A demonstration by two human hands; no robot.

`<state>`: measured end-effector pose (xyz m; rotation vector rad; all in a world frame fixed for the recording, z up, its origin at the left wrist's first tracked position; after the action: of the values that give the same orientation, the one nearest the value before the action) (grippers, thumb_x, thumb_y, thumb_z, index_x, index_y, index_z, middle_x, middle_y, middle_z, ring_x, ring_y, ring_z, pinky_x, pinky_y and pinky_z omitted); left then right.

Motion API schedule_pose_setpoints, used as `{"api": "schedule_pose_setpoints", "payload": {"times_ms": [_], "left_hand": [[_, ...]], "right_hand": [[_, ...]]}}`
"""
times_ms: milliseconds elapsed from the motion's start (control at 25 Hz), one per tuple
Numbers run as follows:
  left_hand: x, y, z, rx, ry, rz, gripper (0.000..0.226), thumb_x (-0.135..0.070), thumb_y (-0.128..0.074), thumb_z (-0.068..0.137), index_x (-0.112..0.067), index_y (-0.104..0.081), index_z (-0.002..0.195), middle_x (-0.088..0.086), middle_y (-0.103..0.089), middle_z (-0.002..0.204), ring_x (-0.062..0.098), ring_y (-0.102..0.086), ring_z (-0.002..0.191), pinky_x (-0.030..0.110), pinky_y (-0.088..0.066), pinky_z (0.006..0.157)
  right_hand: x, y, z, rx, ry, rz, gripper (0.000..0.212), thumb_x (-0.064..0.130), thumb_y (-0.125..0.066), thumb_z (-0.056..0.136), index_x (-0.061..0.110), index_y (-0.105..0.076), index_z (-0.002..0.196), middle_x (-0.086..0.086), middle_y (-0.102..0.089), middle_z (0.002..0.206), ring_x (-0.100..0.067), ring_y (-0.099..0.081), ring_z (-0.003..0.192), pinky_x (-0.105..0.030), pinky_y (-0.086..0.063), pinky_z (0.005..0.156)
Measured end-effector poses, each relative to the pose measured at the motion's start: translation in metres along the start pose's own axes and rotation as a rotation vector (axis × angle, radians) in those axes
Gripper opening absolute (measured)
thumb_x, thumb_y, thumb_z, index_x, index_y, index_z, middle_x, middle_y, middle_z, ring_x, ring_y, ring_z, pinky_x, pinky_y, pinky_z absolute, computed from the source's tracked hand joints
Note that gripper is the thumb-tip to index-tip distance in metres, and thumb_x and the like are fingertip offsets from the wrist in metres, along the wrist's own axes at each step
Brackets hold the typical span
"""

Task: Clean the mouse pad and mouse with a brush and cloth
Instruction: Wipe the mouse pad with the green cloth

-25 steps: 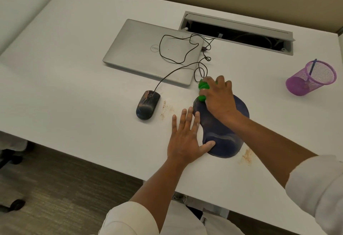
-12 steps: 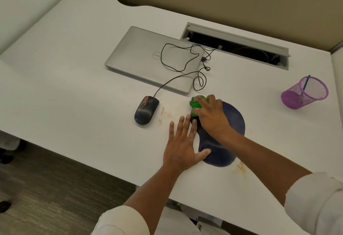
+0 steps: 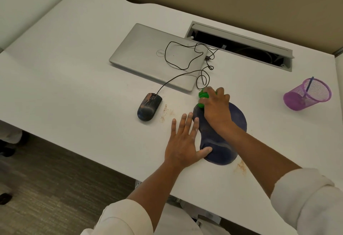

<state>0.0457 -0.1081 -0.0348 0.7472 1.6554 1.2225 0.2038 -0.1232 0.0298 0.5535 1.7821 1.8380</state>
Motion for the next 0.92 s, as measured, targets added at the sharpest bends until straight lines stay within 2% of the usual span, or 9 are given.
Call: {"api": "schedule_pose_setpoints", "payload": {"times_ms": [160, 320, 480, 600, 800, 920], "left_hand": [[0.001, 0.002, 0.000, -0.005, -0.002, 0.005, 0.100, -0.084, -0.025, 0.090, -0.022, 0.004, 0.163, 0.003, 0.016, 0.170, 0.021, 0.022, 0.155, 0.056, 0.007, 0.125], [0.000, 0.001, 0.000, 0.001, -0.001, 0.011, 0.100, -0.084, -0.025, 0.090, -0.021, 0.004, 0.163, 0.004, 0.016, 0.170, 0.022, 0.021, 0.155, 0.055, 0.008, 0.125], [0.001, 0.000, -0.001, -0.006, 0.001, 0.015, 0.101, -0.084, -0.024, 0.090, -0.021, 0.003, 0.164, 0.004, 0.015, 0.170, 0.022, 0.021, 0.155, 0.055, 0.009, 0.125], [0.000, 0.001, 0.001, 0.001, -0.001, 0.008, 0.100, -0.084, -0.024, 0.090, -0.021, 0.001, 0.164, 0.004, 0.014, 0.170, 0.023, 0.020, 0.156, 0.056, 0.008, 0.125], [0.001, 0.001, 0.000, -0.012, -0.006, 0.010, 0.102, -0.084, -0.026, 0.089, -0.019, 0.000, 0.164, 0.006, 0.010, 0.171, 0.023, 0.018, 0.156, 0.056, 0.004, 0.125], [0.001, 0.002, -0.001, -0.001, -0.011, 0.004, 0.103, -0.084, -0.027, 0.089, -0.019, 0.002, 0.164, 0.006, 0.011, 0.171, 0.023, 0.018, 0.156, 0.056, 0.004, 0.125]], "right_hand": [[0.008, -0.005, -0.017, 0.066, 0.138, 0.009, 0.021, 0.021, -0.060, 0.091, 0.031, -0.073, 0.105, 0.001, -0.048, 0.137, -0.031, -0.042, 0.109, -0.043, -0.038, 0.085], [0.002, 0.005, -0.010, 0.021, -0.009, -0.013, 0.023, 0.019, -0.058, 0.092, 0.030, -0.072, 0.107, -0.002, -0.047, 0.138, -0.032, -0.044, 0.109, -0.044, -0.040, 0.084], [0.005, 0.001, -0.030, 0.059, 0.116, -0.027, 0.028, 0.018, -0.055, 0.093, 0.031, -0.071, 0.112, 0.000, -0.045, 0.142, -0.032, -0.042, 0.114, -0.044, -0.039, 0.089], [-0.001, 0.005, -0.015, 0.054, 0.043, -0.021, 0.032, 0.018, -0.056, 0.092, 0.035, -0.067, 0.117, 0.000, -0.041, 0.145, -0.033, -0.041, 0.115, -0.044, -0.038, 0.090], [-0.016, -0.003, -0.040, 0.107, 0.216, 0.019, 0.037, 0.016, -0.056, 0.090, 0.043, -0.069, 0.112, 0.003, -0.045, 0.144, -0.032, -0.041, 0.115, -0.045, -0.037, 0.090], [-0.042, 0.003, -0.015, 0.127, 0.013, 0.113, 0.034, 0.016, -0.059, 0.089, 0.040, -0.070, 0.110, 0.005, -0.046, 0.142, -0.031, -0.041, 0.113, -0.043, -0.036, 0.090]]}}
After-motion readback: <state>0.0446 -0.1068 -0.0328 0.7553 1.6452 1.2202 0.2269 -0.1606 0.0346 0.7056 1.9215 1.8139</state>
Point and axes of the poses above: each hand's wrist, its own z-axis towards the middle knuckle, its own y-axis out of the back of the hand, x = y × z, the point moved 5 cm from there along z, towards the middle knuckle
